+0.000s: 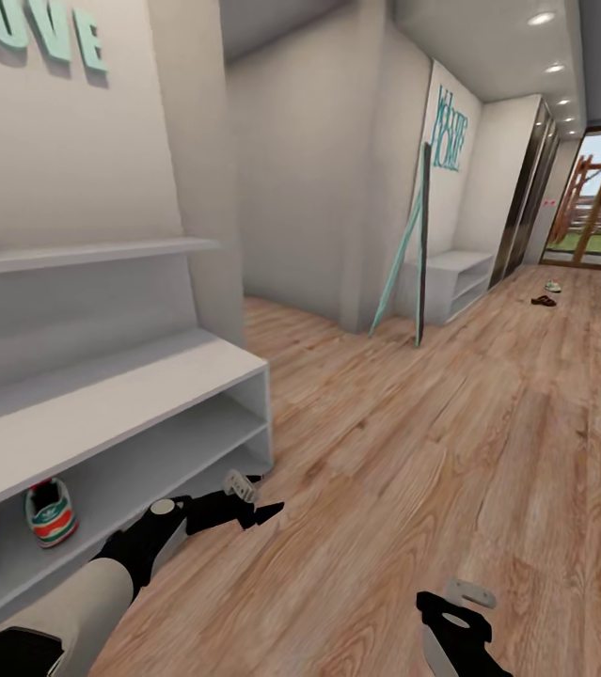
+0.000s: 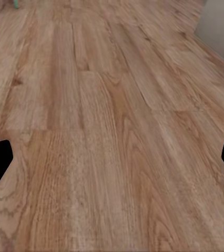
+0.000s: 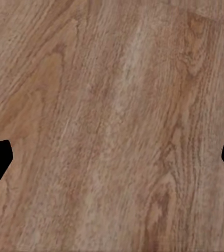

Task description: Pick up the two gym shoes and the two sandals from the corridor floor and place them onto the hallstand (shoe rack) in the corridor, making sure they are on the rack and not on the floor. Arrange them so the two gym shoes are next to each other and the two sandals are next to each other.

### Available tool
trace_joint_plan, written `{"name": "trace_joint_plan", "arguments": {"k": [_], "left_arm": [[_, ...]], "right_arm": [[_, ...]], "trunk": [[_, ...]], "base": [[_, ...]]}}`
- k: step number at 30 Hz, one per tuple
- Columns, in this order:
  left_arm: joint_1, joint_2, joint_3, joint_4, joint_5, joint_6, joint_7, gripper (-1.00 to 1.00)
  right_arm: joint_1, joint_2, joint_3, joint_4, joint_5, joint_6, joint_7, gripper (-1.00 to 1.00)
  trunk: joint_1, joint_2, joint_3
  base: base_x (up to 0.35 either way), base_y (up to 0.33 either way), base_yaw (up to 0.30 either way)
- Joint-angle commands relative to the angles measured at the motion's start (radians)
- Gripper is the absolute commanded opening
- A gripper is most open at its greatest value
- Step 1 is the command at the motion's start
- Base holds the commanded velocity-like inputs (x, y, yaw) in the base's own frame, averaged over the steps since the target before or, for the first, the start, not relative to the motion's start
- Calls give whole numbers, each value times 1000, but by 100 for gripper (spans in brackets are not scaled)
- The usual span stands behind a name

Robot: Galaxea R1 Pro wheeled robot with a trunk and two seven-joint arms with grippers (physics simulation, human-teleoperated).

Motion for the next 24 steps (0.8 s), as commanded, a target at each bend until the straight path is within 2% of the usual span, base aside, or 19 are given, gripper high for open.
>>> {"name": "trace_joint_plan", "arguments": {"k": [1, 17, 24], "left_arm": [[-1, 1, -6, 0, 4, -5, 0, 100], [-1, -1, -7, 1, 4, -4, -1, 100], [-1, -1, -7, 1, 4, -5, -1, 100]], "right_arm": [[0, 0, -1, -2, -5, 4, -2, 100], [0, 0, -1, -2, -5, 4, -2, 100], [0, 0, -1, -2, -6, 4, -2, 100]], "trunk": [[0, 0, 0], [0, 0, 19], [0, 0, 25]], "base": [[289, -194, -222], [296, -190, -224], [341, -81, -263]]}}
